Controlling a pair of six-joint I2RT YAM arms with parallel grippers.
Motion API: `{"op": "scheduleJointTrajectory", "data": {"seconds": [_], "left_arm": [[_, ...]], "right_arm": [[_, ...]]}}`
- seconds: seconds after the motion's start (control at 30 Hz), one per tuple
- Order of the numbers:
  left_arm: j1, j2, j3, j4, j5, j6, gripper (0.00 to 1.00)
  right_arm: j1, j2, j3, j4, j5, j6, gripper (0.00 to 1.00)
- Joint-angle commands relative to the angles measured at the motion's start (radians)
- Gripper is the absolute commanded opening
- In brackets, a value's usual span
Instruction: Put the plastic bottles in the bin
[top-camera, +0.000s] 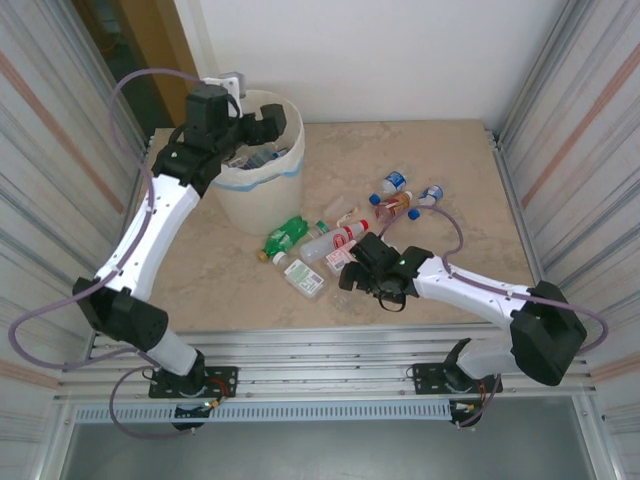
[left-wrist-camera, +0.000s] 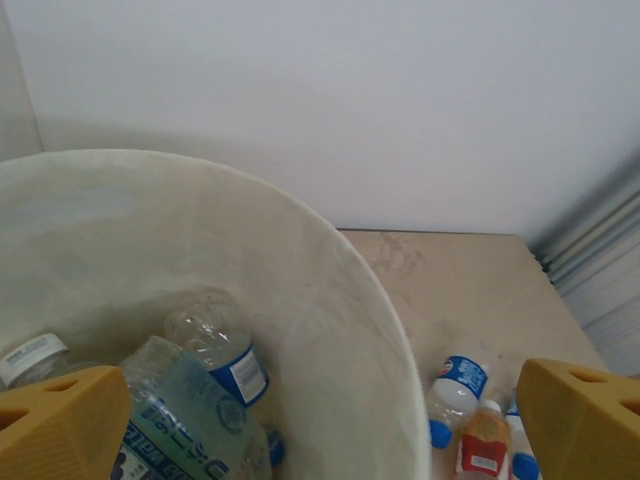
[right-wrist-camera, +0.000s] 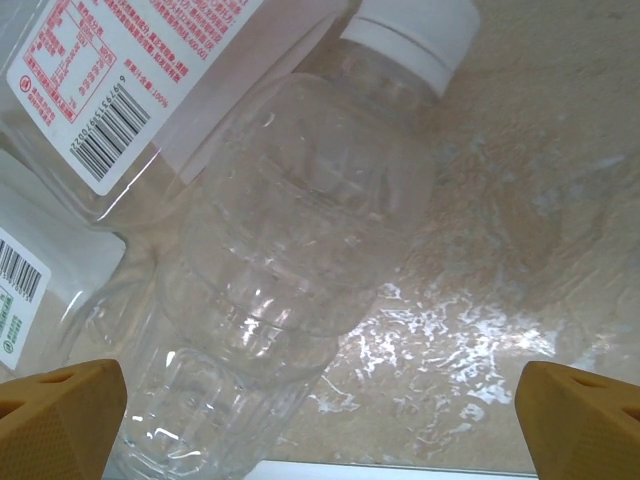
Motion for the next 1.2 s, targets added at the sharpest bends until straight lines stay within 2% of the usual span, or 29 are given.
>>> {"op": "scheduleJointTrajectory", "data": {"seconds": [0.0, 0.43, 1.17], "left_arm": [[-0.028, -0.078, -0.066, 0.014, -0.018, -0.008, 0.99], [-0.058, -0.320, -0.406, 0.115, -0.015, -0.155, 0.99], [-0.066, -0.368, -0.455, 0.146, -0.013, -0.181, 0.99]], "right_arm": [[0.004, 0.036, 0.036, 0.024, -0.034, -0.016, 0.98], [-0.004, 0.160, 0.053, 0.061, -0.083, -0.029, 1.00], [-0.073, 0.225, -0.023, 0.072, -0.090, -0.069, 0.75]]}}
